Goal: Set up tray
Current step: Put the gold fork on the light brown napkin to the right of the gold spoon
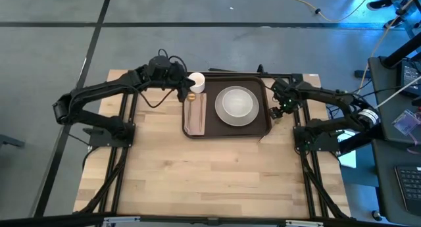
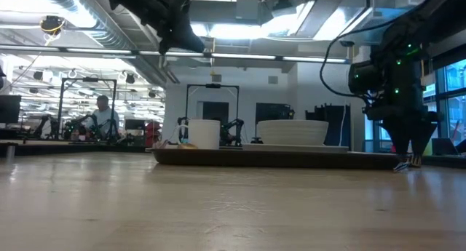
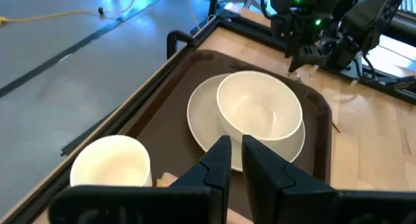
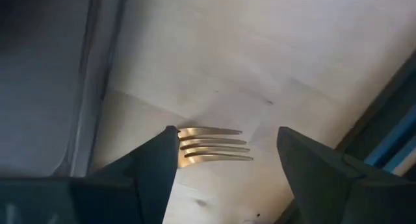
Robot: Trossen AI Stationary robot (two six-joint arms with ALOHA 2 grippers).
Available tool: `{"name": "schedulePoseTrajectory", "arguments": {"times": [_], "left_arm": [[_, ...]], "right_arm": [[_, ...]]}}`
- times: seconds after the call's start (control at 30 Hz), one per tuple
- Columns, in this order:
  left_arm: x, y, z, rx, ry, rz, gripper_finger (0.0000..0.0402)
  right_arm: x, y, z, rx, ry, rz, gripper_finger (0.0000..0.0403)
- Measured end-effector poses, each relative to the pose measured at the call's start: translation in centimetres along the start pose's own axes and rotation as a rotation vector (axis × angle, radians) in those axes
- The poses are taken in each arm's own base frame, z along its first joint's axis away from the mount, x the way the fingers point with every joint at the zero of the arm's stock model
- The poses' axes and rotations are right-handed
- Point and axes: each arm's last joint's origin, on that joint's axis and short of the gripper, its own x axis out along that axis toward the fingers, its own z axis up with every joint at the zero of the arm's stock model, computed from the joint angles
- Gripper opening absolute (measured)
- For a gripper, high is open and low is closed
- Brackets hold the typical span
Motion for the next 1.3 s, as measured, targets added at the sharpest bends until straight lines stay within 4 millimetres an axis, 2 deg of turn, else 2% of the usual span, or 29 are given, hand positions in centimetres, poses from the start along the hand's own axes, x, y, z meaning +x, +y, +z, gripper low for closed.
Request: {"name": "schedulePoseTrajectory", "arguments": {"times": [0.33, 0.87, 1.3], "left_arm": [[1.3, 0.2, -0.5, -0.004, 0.039, -0.001, 0.0033], [1.3, 0.2, -0.5, -0.002, 0.039, 0.000, 0.0033], [1.3, 0.2, -0.5, -0.002, 0.039, 0.003, 0.0033]], "right_arm": [[1.8, 0.5, 0.7, -0.044, 0.116, 0.078, 0.0238], [2.1, 0.5, 0.6, -0.048, 0.148, 0.087, 0.0103], [1.7, 0.8, 0.7, -0.067, 0.168, 0.156, 0.0059]]}}
